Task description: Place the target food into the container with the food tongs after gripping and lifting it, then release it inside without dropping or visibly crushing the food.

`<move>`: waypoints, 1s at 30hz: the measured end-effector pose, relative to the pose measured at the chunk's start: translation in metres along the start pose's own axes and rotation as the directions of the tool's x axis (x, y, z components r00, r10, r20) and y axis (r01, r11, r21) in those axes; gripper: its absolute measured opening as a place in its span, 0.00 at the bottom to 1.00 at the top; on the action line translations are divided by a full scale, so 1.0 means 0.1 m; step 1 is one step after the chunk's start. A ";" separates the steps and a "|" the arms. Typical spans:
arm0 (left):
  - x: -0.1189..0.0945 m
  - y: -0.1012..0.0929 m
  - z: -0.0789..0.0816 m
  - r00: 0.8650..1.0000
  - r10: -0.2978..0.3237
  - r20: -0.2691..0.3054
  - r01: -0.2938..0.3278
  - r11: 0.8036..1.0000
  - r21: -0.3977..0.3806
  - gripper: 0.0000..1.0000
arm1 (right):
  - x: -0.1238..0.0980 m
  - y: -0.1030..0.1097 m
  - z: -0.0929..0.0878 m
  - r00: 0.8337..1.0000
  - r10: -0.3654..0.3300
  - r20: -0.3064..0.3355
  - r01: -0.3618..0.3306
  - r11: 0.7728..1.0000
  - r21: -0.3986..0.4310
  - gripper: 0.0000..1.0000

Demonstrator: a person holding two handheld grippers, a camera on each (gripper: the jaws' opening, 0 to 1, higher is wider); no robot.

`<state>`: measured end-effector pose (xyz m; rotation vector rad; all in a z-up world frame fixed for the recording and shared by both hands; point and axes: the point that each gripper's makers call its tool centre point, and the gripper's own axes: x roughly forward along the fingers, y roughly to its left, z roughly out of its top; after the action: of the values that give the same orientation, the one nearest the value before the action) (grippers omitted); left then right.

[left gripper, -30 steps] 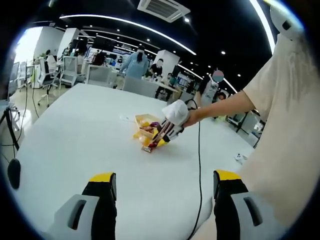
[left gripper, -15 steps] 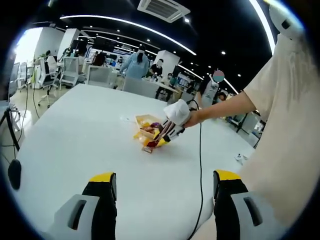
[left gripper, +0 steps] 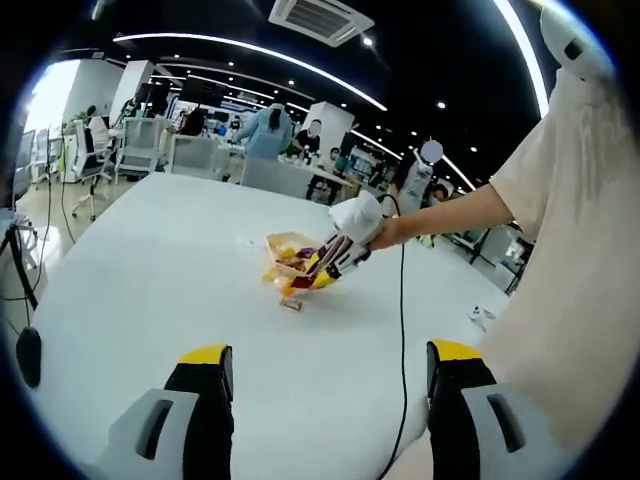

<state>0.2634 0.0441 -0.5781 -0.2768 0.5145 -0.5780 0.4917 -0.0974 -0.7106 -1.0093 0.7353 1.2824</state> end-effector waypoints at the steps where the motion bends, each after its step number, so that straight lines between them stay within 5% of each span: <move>1: 0.00 -0.01 0.00 1.000 -0.002 0.001 0.002 1.000 0.001 0.79 | -0.02 -0.01 0.01 1.000 -0.003 0.004 0.003 1.000 0.003 0.17; 19: -0.03 -0.08 0.04 1.000 -0.009 0.009 0.009 1.000 0.025 0.79 | -0.33 -0.29 0.18 0.994 -0.087 0.069 0.084 0.995 0.048 0.18; 30: -0.10 -0.10 0.03 1.000 0.000 0.012 0.000 1.000 0.028 0.79 | -0.46 -0.53 0.12 0.989 -0.134 0.061 0.130 0.989 0.066 0.18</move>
<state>0.2540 0.0422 -0.5678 -0.2530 0.4949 -0.5828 0.5348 -0.1054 -0.6549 -0.9457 0.6441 1.1660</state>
